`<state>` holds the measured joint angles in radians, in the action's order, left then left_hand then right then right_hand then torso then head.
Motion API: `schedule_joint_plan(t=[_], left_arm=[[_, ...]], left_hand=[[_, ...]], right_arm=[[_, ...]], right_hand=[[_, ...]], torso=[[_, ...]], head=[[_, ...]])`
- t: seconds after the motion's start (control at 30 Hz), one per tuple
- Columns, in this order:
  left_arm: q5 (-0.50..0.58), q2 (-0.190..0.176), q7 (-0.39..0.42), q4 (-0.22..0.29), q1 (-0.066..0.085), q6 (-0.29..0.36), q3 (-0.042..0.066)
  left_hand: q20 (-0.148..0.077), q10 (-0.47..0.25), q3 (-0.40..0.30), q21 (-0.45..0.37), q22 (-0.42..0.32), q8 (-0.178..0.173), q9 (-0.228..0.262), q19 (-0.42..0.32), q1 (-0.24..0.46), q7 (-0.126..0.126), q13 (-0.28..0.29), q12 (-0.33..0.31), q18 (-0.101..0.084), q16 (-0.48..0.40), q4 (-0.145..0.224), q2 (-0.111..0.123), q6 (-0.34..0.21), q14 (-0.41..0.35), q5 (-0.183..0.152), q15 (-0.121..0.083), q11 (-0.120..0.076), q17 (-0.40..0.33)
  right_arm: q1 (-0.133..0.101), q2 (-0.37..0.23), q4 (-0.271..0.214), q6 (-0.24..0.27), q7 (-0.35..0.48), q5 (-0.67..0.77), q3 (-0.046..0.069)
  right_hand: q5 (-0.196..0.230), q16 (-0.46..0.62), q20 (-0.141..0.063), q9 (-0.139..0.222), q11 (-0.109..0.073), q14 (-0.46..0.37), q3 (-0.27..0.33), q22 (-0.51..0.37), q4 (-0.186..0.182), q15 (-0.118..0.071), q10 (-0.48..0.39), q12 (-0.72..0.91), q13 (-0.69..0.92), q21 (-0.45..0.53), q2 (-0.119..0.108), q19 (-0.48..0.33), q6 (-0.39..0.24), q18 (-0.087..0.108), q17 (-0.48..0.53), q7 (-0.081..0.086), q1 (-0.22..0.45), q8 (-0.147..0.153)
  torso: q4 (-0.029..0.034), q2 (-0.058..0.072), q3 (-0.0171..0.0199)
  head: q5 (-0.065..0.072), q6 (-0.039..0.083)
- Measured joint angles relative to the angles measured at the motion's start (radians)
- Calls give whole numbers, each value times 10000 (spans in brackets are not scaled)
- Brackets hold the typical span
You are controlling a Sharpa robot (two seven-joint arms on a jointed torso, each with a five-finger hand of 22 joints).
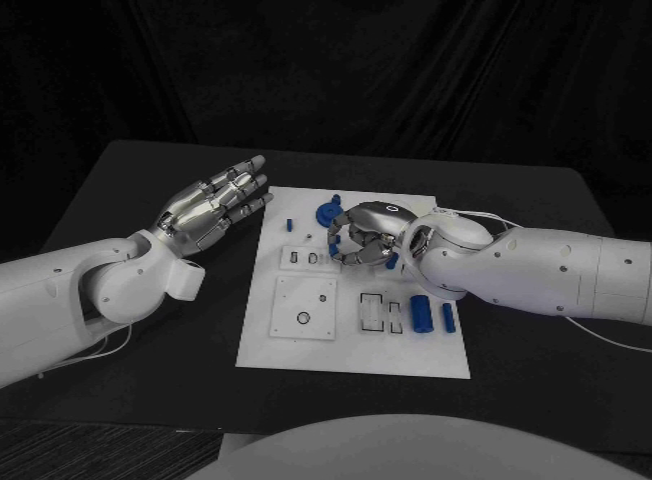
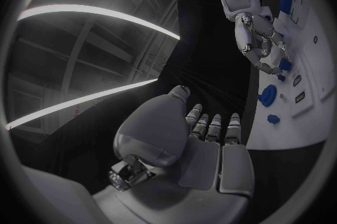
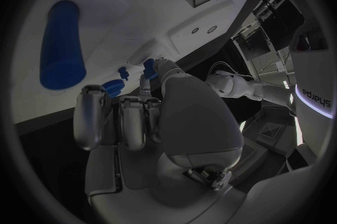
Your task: Assemble the parts on the task board
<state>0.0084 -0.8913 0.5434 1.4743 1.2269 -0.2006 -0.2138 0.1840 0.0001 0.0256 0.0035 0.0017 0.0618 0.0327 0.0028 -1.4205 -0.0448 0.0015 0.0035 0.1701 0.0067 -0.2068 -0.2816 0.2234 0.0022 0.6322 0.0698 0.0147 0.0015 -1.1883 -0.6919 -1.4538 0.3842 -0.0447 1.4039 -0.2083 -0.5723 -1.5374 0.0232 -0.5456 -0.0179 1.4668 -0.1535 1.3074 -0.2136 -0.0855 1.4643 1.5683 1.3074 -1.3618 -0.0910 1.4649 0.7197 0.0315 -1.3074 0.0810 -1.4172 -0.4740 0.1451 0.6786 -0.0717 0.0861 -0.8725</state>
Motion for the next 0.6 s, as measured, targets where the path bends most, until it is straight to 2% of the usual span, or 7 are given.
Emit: schedule_joint_plan(t=[0.23, 0.6], left_arm=[[0, -1, -9, -1, -3, -17, 0], [0, -5, -33, 0, -5, -40, 0]], left_hand=[[0, 0, 0, 0, 0, 0, 0, 0, 0, 0, 1, 0, 0, 0, 0, 0, 0, 0, 0, 0, 0, 2], [0, 0, -27, 0, -3, 41, 7, 0, 0, 0, -4, 0, 0, 0, -28, 0, 0, 0, 0, 0, 0, -6]], right_arm=[[21, 65, 60, -58, -17, 8, -1], [60, 106, 62, -127, -22, 16, -1]], right_hand=[[77, 0, 40, 48, 23, 0, -27, 7, 27, 72, 23, 0, 0, 0, 0, 31, -64, 0, 1, 64, 0, 75], [581, 38, 76, 159, 35, 0, -95, 5, 153, 72, 35, 0, 1, 46, -43, 2, -416, 0, 1, 91, 43, 209]], torso=[[1, -3, 0], [8, -3, 0]], head=[[20, 0], [15, 0]])
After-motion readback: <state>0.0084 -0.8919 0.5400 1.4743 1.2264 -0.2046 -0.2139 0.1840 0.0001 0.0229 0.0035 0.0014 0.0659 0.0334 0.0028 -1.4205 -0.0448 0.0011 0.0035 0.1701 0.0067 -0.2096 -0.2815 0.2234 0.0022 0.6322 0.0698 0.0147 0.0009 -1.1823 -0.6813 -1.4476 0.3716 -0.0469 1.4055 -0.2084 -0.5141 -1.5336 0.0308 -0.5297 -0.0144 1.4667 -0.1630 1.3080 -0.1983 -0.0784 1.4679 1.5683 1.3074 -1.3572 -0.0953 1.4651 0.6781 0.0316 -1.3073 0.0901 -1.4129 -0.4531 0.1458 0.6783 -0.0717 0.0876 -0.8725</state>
